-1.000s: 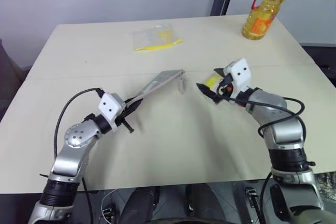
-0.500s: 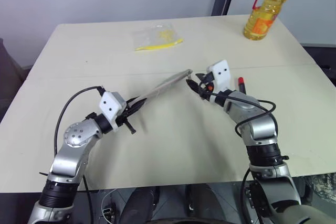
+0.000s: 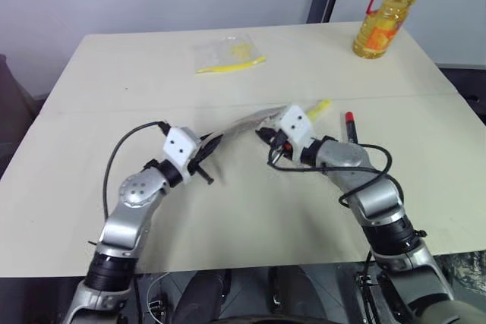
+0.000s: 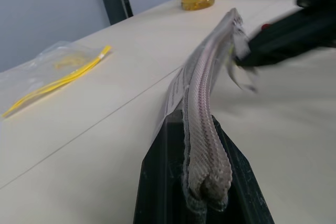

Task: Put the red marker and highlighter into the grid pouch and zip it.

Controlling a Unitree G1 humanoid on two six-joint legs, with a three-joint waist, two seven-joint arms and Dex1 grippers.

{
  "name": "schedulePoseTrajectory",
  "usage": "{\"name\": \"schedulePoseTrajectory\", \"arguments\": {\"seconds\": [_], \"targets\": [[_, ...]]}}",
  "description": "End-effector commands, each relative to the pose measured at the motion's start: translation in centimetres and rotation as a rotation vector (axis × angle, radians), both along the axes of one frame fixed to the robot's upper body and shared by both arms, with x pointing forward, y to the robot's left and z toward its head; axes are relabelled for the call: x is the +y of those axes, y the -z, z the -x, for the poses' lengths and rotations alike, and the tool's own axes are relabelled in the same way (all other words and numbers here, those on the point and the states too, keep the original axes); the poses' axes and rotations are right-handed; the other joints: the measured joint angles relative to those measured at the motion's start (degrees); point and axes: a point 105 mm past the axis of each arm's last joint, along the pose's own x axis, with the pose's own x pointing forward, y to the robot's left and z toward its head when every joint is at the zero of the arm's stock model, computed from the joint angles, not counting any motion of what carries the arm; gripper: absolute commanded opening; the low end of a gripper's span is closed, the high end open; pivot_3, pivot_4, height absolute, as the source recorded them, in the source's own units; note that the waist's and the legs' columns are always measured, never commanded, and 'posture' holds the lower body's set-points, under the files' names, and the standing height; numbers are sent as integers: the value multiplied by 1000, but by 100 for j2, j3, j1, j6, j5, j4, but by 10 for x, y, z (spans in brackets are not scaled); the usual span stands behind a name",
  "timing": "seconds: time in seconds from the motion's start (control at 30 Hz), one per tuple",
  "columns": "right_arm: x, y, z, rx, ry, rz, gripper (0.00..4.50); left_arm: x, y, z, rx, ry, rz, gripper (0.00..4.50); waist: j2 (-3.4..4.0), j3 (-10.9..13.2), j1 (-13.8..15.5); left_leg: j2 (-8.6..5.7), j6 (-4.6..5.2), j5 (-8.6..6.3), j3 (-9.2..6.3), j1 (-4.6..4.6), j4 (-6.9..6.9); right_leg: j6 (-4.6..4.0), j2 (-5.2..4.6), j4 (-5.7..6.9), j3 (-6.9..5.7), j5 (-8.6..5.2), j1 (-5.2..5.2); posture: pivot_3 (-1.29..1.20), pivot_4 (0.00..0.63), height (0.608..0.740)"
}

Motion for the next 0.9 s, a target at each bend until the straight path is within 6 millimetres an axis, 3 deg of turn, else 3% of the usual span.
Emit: {"name": "schedulePoseTrajectory", "arguments": {"seconds": [0.03, 0.2, 0.4, 0.57, 0.67, 0.83, 0.9], "targets": [[21, -13, 19, -71, -126, 18, 51, -15, -3, -7, -19, -12, -1, 0, -2, -1, 0, 1, 0, 0, -1, 0, 1, 0, 1, 0, -2, 0, 2, 0, 150, 740], [35, -13, 33, -75, -210, 47, 51, -35, 0, -17, -12, -5, 1, 0, -4, 0, -1, 0, 0, 0, -2, 0, 1, 1, 1, 0, -4, 0, 2, 0, 150, 740], [37, -14, 39, -76, -230, 61, 51, -38, 2, -31, -18, -40, -2, 0, -5, 0, 4, 0, 0, 0, -3, 0, 4, 1, 1, 0, -6, 0, 4, 0, 150, 740], [28, -16, 35, -75, -193, 65, 51, -37, -3, -36, -41, -54, 7, 0, -6, 1, 2, -1, 0, 0, -4, 0, 7, 2, 1, 0, -7, 0, 5, 0, 150, 740], [2, -17, 15, -38, -52, 34, 937, -23, -5, -38, -51, -94, 9, 0, -6, 1, -2, 0, 0, 0, -4, 0, 7, 2, 1, 0, -7, 0, 4, 0, 150, 740], [-55, -24, -30, -28, 290, -41, 3368, 0, -8, -37, -74, -146, -5, 0, -6, 1, -5, 0, 0, 0, -4, 0, 10, 1, 2, 0, -7, 1, 7, 0, 150, 740], [-83, -22, -51, -6, 488, -95, 3368, 11, -8, -35, -80, -171, -5, 0, -6, 1, -17, 0, 0, 0, -3, 1, 10, 1, 2, 1, -6, 1, 6, 0, 150, 740]]}}
